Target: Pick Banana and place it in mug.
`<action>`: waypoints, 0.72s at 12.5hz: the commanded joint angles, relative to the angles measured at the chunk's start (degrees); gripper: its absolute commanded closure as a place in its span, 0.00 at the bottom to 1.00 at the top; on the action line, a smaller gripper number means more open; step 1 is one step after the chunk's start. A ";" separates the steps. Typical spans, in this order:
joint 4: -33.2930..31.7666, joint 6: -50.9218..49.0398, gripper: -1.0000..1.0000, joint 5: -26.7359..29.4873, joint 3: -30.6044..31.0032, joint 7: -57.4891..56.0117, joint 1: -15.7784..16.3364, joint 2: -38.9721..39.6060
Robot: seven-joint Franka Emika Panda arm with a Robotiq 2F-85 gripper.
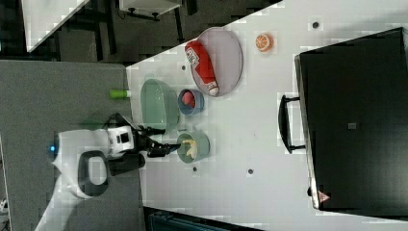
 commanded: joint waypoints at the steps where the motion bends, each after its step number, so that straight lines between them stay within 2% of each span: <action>1: 7.85 -6.21 0.00 -0.21 -8.10 -0.96 -4.22 -6.54; 4: 15.41 -19.90 0.00 -0.28 -12.99 -1.24 -4.30 -9.37; 6: 20.70 -26.33 0.00 -2.46 -13.81 -1.24 -4.31 -9.23; 9: 24.32 -33.60 0.00 -4.49 -13.75 -1.24 -4.28 -9.37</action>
